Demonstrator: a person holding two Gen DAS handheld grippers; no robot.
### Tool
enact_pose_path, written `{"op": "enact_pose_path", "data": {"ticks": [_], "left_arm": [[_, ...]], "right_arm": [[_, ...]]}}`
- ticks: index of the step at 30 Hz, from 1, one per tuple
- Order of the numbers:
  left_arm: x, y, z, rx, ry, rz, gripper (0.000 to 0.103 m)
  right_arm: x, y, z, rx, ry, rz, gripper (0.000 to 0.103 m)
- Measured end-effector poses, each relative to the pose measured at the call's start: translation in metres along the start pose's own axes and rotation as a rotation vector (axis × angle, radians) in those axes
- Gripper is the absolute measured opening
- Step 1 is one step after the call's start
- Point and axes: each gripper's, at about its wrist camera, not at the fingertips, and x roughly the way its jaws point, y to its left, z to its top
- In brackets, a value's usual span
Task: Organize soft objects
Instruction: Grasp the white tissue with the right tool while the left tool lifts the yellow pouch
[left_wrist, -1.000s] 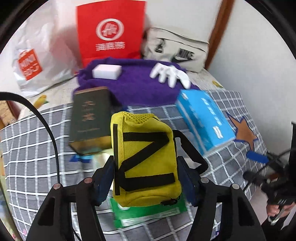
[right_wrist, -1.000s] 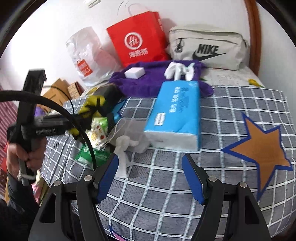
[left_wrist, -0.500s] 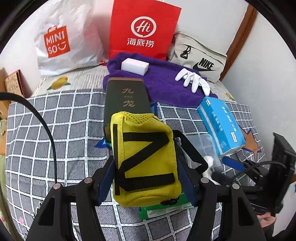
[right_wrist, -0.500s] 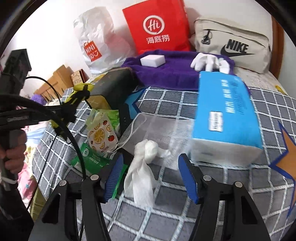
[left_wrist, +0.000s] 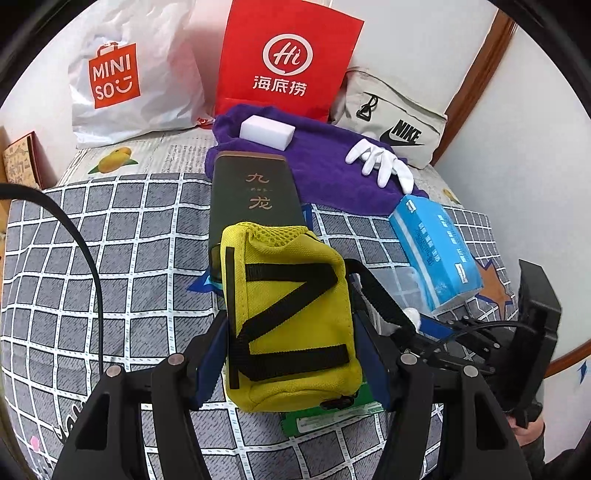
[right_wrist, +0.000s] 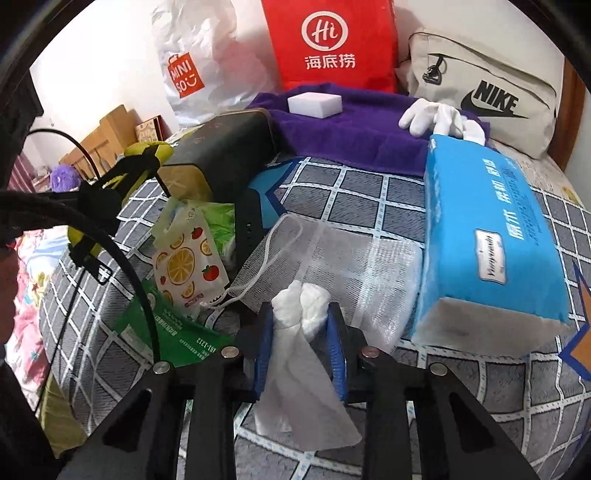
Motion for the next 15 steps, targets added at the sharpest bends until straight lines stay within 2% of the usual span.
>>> {"op": "enact_pose_path", "data": {"ticks": [12,15], "left_arm": [[-0.009,0.002,0.010,-0.012,-0.030,-0.016,0.063],[-0.006,-0.004,0.011,-0.005,-0.017,-0.042,0.063]], "right_arm": [[-0.043,-0.002,0.011,0.016,-0.044,0.069,0.028],[-0.049,-0.004,0.014,0.001,-0.056,0.050,0.028]]}}
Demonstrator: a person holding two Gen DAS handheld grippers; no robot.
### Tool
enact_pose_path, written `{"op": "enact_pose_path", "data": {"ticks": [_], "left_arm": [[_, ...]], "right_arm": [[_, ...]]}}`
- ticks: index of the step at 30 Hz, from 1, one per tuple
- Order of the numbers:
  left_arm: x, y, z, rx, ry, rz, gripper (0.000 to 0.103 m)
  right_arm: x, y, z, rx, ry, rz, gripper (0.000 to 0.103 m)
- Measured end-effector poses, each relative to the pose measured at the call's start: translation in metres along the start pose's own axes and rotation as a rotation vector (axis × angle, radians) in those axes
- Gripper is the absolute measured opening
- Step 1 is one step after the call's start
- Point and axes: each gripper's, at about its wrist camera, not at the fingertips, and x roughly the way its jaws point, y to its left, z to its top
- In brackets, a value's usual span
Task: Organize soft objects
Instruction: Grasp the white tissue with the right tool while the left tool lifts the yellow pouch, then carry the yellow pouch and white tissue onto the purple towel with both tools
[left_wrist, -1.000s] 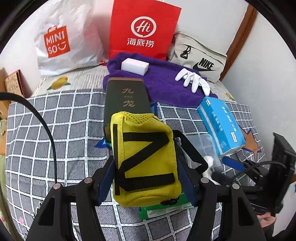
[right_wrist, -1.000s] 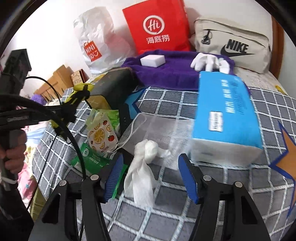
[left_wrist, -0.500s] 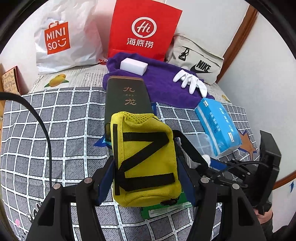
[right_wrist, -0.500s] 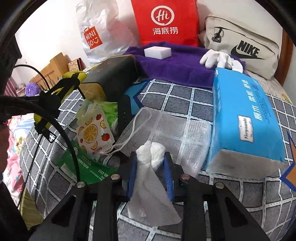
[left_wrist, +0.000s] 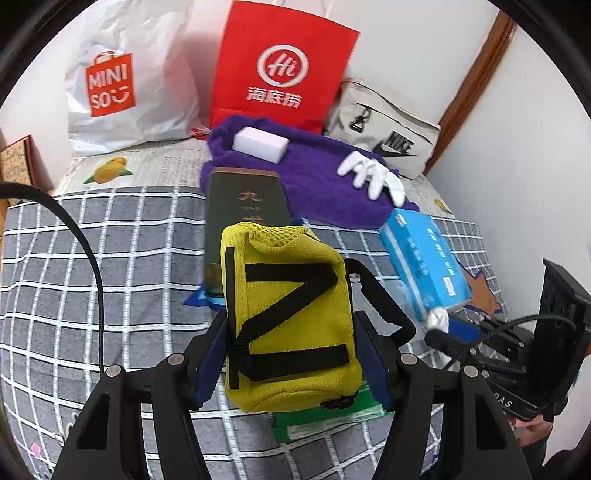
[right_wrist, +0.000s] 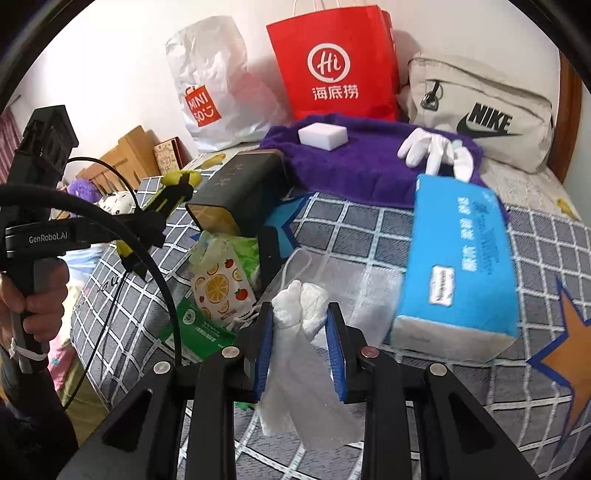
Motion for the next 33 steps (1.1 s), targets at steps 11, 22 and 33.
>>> {"op": "enact_pose_path", "data": {"ticks": [11,22,33], "left_arm": [[0.008,-0.010,0.013,0.022,-0.004,-0.002,0.063],[0.016,-0.018,0.051,0.083,-0.015,0.039,0.063],[0.041,-0.011,0.112,0.083,-0.005,0.081,0.063]], "right_arm": [[-0.021,-0.017,0.015,0.020,-0.033,0.005,0.028],[-0.024,-0.034,0.049,0.008,-0.077,0.008,0.028],[-0.004,-0.067,0.112,-0.021,-0.112,-0.016,0.028]]}}
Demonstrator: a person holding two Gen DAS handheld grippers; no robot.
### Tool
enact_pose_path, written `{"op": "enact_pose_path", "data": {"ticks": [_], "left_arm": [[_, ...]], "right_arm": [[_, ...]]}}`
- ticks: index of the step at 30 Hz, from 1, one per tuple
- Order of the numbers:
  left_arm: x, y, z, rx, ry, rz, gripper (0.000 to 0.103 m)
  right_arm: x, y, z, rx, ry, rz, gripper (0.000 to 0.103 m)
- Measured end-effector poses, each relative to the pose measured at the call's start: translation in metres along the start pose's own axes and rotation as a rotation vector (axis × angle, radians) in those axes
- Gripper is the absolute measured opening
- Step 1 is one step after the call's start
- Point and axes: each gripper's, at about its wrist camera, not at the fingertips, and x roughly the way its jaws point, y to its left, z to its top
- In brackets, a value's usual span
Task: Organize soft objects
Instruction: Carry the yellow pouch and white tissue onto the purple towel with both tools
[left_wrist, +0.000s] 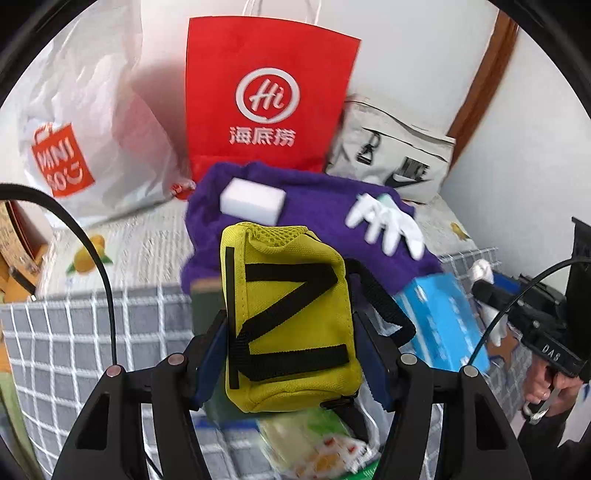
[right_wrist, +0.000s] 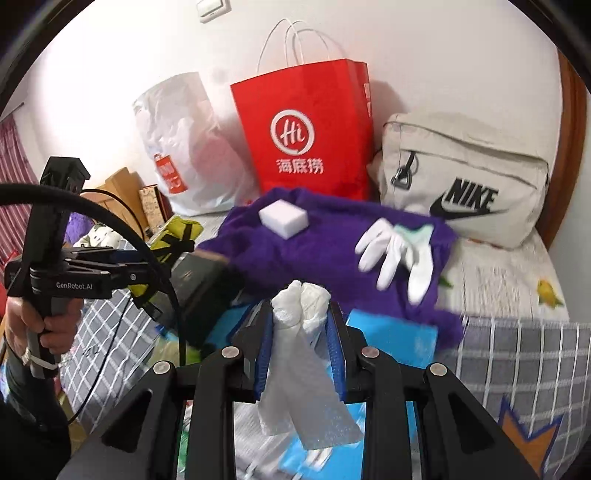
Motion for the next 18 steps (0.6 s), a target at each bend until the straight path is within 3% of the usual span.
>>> {"op": "enact_pose_path", "data": {"ticks": [8,18], "left_arm": [[0.028,0.017,0.047,-0.023,-0.002,0.054,0.063],[0.079,0.030,0.076,-0.076,0.035,0.035,0.063]], "right_arm": [[0.051,-0.037,0.033,0.011,0.058,-0.029,0.028],[0.090,-0.059,0.061,-0.003,0.084,-0.032,0.028]]}}
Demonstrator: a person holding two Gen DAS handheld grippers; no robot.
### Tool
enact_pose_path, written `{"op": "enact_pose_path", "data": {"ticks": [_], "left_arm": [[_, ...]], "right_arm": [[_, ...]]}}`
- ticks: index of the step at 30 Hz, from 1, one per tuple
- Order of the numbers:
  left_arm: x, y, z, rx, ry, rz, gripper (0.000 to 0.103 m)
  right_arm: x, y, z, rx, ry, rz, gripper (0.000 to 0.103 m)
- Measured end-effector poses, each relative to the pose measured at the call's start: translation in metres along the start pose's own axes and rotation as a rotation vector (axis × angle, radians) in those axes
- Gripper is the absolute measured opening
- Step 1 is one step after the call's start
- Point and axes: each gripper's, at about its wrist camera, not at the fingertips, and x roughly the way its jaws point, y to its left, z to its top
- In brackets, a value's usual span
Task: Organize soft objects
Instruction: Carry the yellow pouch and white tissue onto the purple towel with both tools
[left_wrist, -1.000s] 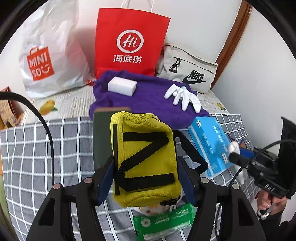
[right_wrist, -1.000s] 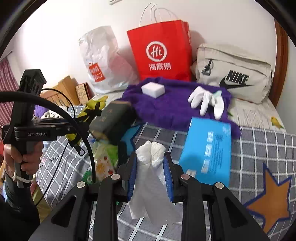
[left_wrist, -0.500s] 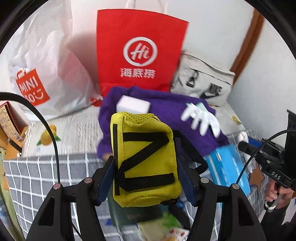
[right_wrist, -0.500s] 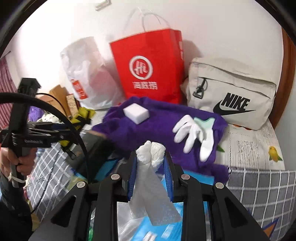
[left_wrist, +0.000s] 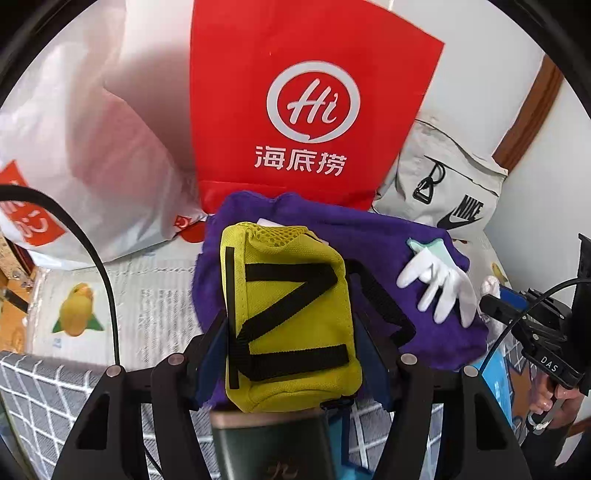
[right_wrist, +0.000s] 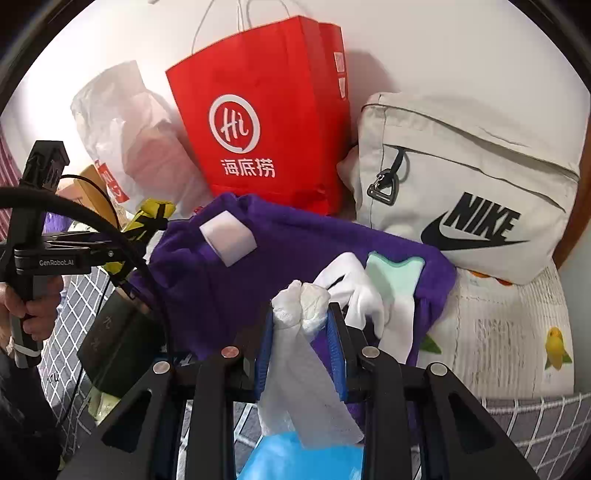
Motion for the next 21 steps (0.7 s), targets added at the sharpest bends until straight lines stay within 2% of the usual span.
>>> {"op": "enact_pose_path", "data": {"ticks": [4,13,18,21], "left_arm": [[0.015,0.003,0.003,-0.019,0.011,-0.014,0.063],[0.033,0.008,0.006,-0.016,0.024,0.000,0.063],[0.039,0.012,0.009,-0.028,0.028,0.000,0.063],[0.042,0.012,0.010,-0.015,0.035,0.007,0.063]], "right_arm": [[0.007,-0.003,0.003,-0.008,-0.003,0.012,0.029],[0.043,-0.011,-0.005,-0.040,0.105,-0.015,0.029],[0.053,-0.011,-0.002,-0.066,0.115,0.002,0.029],[0.061,-0.012,-0.006,-0.093,0.145,-0.029,0.029]]}}
